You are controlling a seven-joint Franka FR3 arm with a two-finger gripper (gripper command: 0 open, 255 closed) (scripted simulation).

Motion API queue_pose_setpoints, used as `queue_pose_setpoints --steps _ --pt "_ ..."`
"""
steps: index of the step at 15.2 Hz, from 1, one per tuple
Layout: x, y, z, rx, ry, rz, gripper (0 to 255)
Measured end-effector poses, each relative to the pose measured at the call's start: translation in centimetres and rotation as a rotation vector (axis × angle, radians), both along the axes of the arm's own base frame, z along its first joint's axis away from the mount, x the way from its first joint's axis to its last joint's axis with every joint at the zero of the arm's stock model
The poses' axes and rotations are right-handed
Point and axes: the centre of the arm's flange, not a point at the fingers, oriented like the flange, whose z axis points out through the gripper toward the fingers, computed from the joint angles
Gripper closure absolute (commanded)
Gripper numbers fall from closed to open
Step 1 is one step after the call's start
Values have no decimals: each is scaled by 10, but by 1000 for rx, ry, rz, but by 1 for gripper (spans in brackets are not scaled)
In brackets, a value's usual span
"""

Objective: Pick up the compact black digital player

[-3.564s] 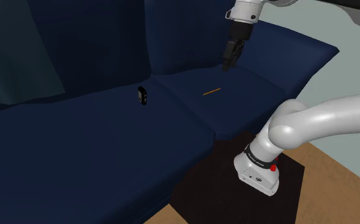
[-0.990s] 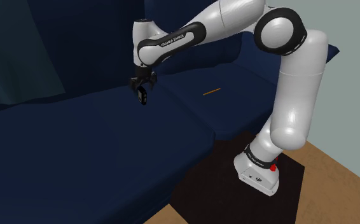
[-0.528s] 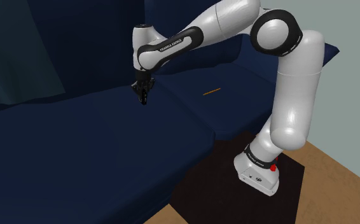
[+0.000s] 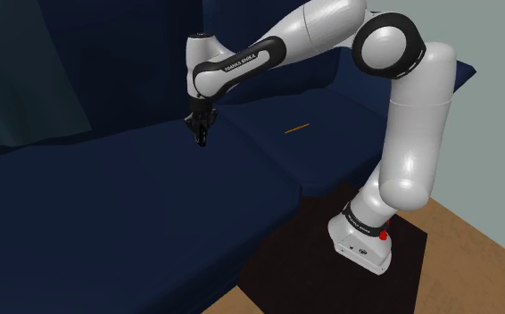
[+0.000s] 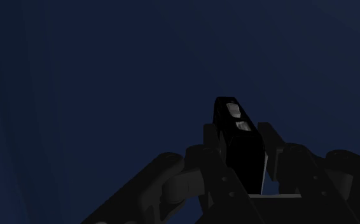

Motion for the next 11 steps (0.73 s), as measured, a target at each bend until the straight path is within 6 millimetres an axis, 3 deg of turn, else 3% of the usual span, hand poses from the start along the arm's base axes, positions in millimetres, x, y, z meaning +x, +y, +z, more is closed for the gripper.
queue_pose_setpoints --steps 11 --pt "1 1 56 0 -1 0 255"
